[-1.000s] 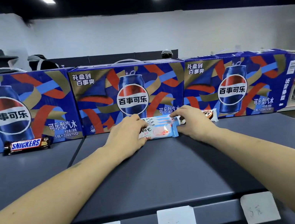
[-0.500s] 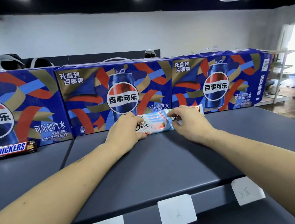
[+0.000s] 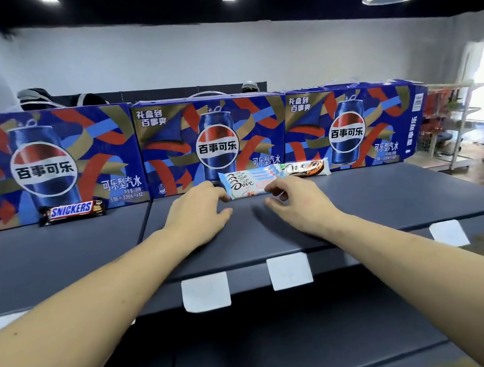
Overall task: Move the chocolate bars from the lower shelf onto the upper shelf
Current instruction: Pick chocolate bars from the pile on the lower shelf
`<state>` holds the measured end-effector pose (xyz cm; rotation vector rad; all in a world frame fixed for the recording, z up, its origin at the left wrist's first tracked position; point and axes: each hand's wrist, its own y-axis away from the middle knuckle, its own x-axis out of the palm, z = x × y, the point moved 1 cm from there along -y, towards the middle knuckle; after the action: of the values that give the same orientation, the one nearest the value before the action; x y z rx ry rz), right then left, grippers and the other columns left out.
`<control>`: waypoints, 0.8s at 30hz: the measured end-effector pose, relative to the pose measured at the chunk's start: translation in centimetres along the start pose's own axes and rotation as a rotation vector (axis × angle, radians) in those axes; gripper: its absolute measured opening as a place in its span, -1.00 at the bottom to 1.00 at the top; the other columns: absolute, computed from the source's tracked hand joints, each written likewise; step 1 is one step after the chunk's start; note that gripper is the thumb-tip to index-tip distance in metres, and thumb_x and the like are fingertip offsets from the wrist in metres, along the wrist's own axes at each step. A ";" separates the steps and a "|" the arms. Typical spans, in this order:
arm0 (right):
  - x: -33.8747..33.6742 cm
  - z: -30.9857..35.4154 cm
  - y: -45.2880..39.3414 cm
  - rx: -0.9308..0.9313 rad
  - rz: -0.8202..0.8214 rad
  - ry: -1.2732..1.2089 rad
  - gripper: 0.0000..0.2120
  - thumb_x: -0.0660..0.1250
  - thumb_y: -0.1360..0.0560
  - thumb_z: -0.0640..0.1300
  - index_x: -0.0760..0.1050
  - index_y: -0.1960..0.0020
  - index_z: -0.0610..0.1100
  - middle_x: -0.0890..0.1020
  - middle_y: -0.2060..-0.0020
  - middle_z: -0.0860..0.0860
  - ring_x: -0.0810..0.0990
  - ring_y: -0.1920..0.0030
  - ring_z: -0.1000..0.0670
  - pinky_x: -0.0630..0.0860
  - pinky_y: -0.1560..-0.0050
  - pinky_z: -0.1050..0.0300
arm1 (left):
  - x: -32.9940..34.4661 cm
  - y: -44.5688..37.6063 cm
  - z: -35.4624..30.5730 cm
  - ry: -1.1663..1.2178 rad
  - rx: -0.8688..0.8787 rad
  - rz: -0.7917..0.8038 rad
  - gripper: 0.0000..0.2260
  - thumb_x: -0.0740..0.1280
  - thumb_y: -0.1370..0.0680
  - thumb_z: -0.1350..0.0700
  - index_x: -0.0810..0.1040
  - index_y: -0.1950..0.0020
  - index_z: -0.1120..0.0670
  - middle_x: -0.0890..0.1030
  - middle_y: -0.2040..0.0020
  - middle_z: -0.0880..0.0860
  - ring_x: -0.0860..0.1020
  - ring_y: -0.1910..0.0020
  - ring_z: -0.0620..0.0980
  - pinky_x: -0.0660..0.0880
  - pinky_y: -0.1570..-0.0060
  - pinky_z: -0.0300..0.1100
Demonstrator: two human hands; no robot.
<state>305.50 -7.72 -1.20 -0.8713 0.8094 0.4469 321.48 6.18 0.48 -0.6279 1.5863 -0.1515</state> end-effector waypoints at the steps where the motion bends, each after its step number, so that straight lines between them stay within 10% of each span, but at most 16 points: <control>1: -0.1 0.6 1.0 -0.005 0.000 -0.009 -0.71 0.31 -0.54 0.02 0.55 -0.22 -0.03 0.60 -0.09 0.03 0.56 -0.07 0.02 0.50 -0.13 0.07 | -0.5 1.2 -0.3 0.007 -0.004 -0.006 -0.72 0.29 -0.56 -0.07 0.54 -0.23 -0.04 0.50 -0.17 -0.04 0.48 -0.18 0.00 0.44 -0.06 -0.07; 14: -0.7 8.2 16.8 -0.123 -0.149 -0.072 -0.72 0.30 -0.55 0.03 0.53 -0.22 0.00 0.57 -0.01 0.10 0.51 -0.04 0.07 0.46 -0.03 0.14 | -4.4 20.2 -3.4 0.043 -0.098 -0.129 -0.76 0.27 -0.55 -0.03 0.56 -0.19 -0.03 0.55 -0.08 -0.05 0.52 -0.08 -0.01 0.49 -0.04 -0.04; 24: 6.3 13.5 25.7 -0.119 0.203 -0.168 -0.67 0.29 -0.55 0.06 0.49 -0.29 0.03 0.53 -0.08 0.12 0.53 -0.02 0.13 0.53 -0.08 0.09 | -1.7 33.9 -0.7 -0.014 -0.266 0.096 -0.70 0.25 -0.57 -0.05 0.51 -0.29 -0.04 0.52 -0.15 -0.04 0.51 -0.13 -0.01 0.48 -0.09 -0.05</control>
<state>298.81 18.36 -13.67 -0.8521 0.7241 0.7441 310.63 35.25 -13.40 -0.7542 1.6335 0.1378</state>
